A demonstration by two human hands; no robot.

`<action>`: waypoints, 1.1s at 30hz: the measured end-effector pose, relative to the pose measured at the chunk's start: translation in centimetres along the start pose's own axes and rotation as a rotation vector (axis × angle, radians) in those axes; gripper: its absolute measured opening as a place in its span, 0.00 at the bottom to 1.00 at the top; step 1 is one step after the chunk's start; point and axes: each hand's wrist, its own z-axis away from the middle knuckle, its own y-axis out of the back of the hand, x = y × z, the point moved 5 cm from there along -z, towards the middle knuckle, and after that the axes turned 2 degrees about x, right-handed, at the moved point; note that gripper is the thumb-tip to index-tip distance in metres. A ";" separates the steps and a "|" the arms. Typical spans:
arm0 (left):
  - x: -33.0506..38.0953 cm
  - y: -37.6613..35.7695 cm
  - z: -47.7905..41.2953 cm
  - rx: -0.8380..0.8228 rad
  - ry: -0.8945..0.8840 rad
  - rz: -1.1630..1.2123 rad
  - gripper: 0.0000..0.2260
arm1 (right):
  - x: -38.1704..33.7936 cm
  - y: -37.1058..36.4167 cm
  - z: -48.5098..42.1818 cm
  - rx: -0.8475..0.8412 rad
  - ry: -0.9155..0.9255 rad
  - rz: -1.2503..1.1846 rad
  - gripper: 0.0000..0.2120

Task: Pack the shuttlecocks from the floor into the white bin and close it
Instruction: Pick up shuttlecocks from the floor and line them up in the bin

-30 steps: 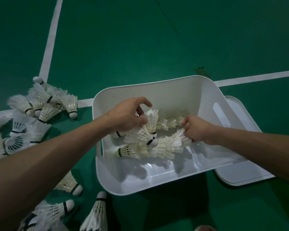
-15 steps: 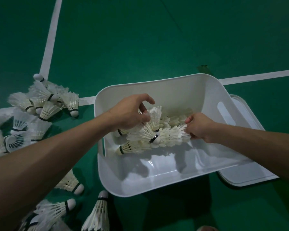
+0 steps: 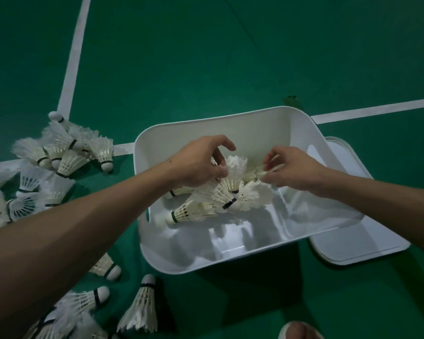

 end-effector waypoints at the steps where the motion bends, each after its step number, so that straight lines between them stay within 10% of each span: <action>1: 0.3 -0.3 0.0 -0.011 -0.013 -0.004 0.21 | -0.5 -0.2 0.6 -0.070 0.031 -0.089 0.18; 6: 2.5 -2.0 -0.3 -0.099 -0.097 -0.021 0.22 | -2.7 -0.1 2.4 -0.227 0.154 -0.257 0.34; 16: 2.8 -2.4 -1.8 -0.102 -0.064 -0.101 0.26 | -0.6 1.9 1.1 -0.003 0.066 0.083 0.21; 24: 1.4 -6.0 -2.4 -0.638 0.140 -0.329 0.43 | -0.2 1.6 0.9 -0.030 0.087 0.524 0.22; 33: 0.6 -9.9 -5.3 -0.749 0.169 -0.458 0.47 | 0.3 1.9 0.4 0.035 0.101 0.541 0.20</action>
